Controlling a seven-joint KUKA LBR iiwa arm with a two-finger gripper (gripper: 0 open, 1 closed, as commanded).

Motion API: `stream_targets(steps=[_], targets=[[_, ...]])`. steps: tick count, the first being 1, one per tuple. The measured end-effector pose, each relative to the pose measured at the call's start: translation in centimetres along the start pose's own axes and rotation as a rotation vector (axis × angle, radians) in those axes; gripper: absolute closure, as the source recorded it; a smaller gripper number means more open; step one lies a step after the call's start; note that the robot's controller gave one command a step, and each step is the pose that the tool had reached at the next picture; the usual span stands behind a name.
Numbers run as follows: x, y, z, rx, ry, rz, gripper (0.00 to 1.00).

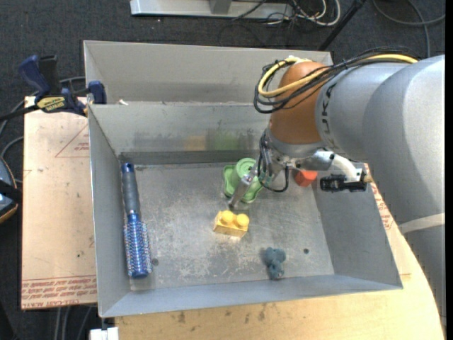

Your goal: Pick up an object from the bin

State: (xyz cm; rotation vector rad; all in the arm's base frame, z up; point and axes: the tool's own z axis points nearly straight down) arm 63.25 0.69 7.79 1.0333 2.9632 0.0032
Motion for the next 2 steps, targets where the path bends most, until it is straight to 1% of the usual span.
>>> stream_targets(steps=[1,2], targets=[[-0.1,0.0,-0.1,-0.001,-0.001,0.0,1.0],[-0.2,0.2,-8.2,-0.004,-0.005,-0.002,1.0]])
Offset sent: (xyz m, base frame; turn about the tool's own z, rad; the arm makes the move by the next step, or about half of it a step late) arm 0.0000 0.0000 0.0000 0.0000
